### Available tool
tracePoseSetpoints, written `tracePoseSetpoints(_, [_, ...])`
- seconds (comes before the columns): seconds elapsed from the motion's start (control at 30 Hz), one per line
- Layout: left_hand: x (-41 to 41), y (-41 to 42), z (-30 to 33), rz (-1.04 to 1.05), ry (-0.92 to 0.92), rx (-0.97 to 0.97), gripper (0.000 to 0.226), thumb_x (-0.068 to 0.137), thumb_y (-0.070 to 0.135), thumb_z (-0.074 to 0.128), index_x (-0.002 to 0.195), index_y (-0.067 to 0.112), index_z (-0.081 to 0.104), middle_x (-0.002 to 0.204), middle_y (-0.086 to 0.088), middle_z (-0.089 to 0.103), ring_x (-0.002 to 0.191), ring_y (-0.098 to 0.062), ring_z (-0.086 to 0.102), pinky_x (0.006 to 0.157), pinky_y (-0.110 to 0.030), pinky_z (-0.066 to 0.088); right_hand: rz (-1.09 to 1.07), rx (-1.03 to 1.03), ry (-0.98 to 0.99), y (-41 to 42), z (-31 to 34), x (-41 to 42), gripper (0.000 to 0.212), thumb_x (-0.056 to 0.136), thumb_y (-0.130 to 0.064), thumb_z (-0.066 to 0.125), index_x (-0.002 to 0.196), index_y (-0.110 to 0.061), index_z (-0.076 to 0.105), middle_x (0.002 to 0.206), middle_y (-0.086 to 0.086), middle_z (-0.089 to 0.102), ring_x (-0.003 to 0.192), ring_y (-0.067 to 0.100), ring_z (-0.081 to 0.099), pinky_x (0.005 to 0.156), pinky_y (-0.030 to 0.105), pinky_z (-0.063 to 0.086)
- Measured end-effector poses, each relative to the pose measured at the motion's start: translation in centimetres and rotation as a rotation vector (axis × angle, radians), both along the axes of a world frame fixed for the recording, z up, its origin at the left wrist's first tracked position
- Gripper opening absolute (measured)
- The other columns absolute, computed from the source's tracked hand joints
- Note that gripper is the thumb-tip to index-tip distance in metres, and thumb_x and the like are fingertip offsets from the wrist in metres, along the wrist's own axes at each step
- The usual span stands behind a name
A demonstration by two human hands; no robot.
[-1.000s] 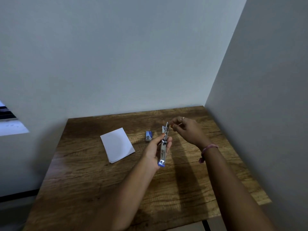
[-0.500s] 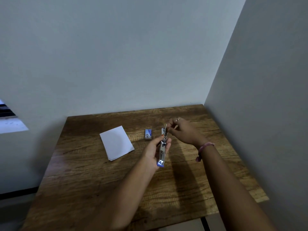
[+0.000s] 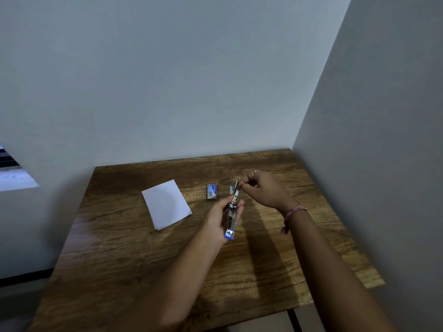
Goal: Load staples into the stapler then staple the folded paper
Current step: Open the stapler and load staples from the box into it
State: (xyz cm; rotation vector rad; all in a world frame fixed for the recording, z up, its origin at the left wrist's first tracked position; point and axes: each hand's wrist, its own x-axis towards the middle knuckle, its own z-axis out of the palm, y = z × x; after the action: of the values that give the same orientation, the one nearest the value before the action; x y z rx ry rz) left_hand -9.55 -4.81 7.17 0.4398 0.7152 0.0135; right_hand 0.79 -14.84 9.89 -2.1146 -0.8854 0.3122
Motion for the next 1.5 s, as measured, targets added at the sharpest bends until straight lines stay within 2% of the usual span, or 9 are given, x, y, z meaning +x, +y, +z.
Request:
tracePoseSetpoints(0.1, [0.0, 0.2, 0.0, 0.008, 0.005, -0.003, 0.014, 0.090, 0.008, 0.060, 0.090, -0.006, 0.064, 0.063, -0.016, 0.070, 0.052, -0.018, 0.070, 0.053, -0.026, 0.057, -0.006, 0.051, 0.049, -0.2, -0.2, 0.0, 0.008, 0.084, -0.014, 0.063, 0.083, -0.009, 0.069, 0.086, 0.012, 0.071, 0.083, 0.028, 0.067, 0.079, 0.043, 0.054])
tracePoseSetpoints(0.2, [0.0, 0.2, 0.0, 0.019, 0.002, -0.012, 0.014, 0.091, 0.008, 0.059, 0.089, -0.005, 0.064, 0.065, -0.016, 0.070, 0.053, -0.019, 0.070, 0.053, -0.026, 0.058, 0.008, 0.093, 0.107, -0.3, -0.5, -0.2, 0.003, 0.081, -0.014, 0.069, 0.083, -0.013, 0.068, 0.083, 0.007, 0.071, 0.080, 0.024, 0.068, 0.076, 0.041, 0.056])
tracePoseSetpoints(0.43, [0.0, -0.3, -0.2, 0.025, 0.012, 0.012, 0.014, 0.089, 0.004, 0.059, 0.082, -0.007, 0.062, 0.061, -0.017, 0.069, 0.049, -0.018, 0.069, 0.051, -0.025, 0.057, -0.013, 0.165, 0.249, -0.3, -1.5, -0.8, 0.028, 0.074, -0.005, 0.077, 0.101, -0.001, 0.069, 0.089, 0.017, 0.073, 0.084, 0.025, 0.070, 0.081, 0.035, 0.058])
tracePoseSetpoints(0.63, [-0.2, -0.7, -1.1, 0.014, 0.016, -0.022, 0.013, 0.089, 0.005, 0.060, 0.086, -0.007, 0.064, 0.065, -0.018, 0.071, 0.054, -0.020, 0.071, 0.045, -0.024, 0.056, -0.005, 0.188, 0.331, -1.0, -2.0, -1.3, 0.017, 0.075, -0.001, 0.074, 0.091, -0.007, 0.071, 0.091, 0.017, 0.073, 0.086, 0.023, 0.071, 0.081, 0.033, 0.058])
tracePoseSetpoints(0.7, [-0.4, -0.8, -1.3, 0.005, -0.015, -0.074, 0.016, 0.089, 0.008, 0.061, 0.087, -0.007, 0.065, 0.066, -0.018, 0.071, 0.057, -0.021, 0.071, 0.045, -0.025, 0.056, -0.015, 0.209, 0.383, -1.1, -1.8, -1.4, 0.015, 0.077, -0.001, 0.072, 0.091, -0.006, 0.071, 0.092, 0.020, 0.072, 0.087, 0.024, 0.071, 0.078, 0.032, 0.058])
tracePoseSetpoints(0.83, [-0.4, -1.1, -1.2, 0.036, -0.083, -0.149, 0.019, 0.089, 0.013, 0.062, 0.088, -0.005, 0.066, 0.068, -0.018, 0.071, 0.058, -0.021, 0.071, 0.047, -0.026, 0.057, -0.001, 0.187, 0.454, -0.8, -0.9, -1.3, 0.015, 0.081, 0.000, 0.068, 0.096, -0.002, 0.069, 0.082, 0.012, 0.071, 0.074, 0.009, 0.070, 0.068, 0.019, 0.055])
tracePoseSetpoints(1.03, [0.2, -1.0, -0.6, 0.061, -0.053, -0.165, 0.017, 0.092, 0.012, 0.056, 0.087, -0.004, 0.062, 0.064, -0.017, 0.068, 0.051, -0.019, 0.069, 0.047, -0.025, 0.057, -0.036, 0.114, 0.412, -0.3, -0.1, -1.0, 0.025, 0.078, -0.004, 0.073, 0.102, -0.005, 0.065, 0.097, 0.025, 0.070, 0.095, 0.032, 0.068, 0.088, 0.039, 0.055])
tracePoseSetpoints(1.3, [1.0, -0.5, -0.2, 0.078, 0.035, -0.069, 0.019, 0.094, 0.015, 0.054, 0.081, 0.001, 0.058, 0.074, -0.010, 0.058, 0.066, -0.015, 0.057, 0.046, -0.020, 0.054, -0.115, 0.195, 0.279, 0.4, -1.0, -2.6, 0.019, 0.077, -0.004, 0.073, 0.095, -0.006, 0.071, 0.090, 0.012, 0.074, 0.083, 0.011, 0.071, 0.073, 0.020, 0.057])
tracePoseSetpoints(1.5, [0.8, -0.3, -0.2, 0.089, 0.061, -0.065, 0.014, 0.093, 0.011, 0.054, 0.084, 0.001, 0.057, 0.078, -0.012, 0.061, 0.070, -0.018, 0.061, 0.059, -0.025, 0.055, -0.155, 0.143, 0.093, 0.8, -1.5, -3.2, 0.014, 0.076, -0.008, 0.075, 0.089, -0.013, 0.073, 0.089, 0.002, 0.075, 0.077, -0.001, 0.067, 0.068, 0.011, 0.053])
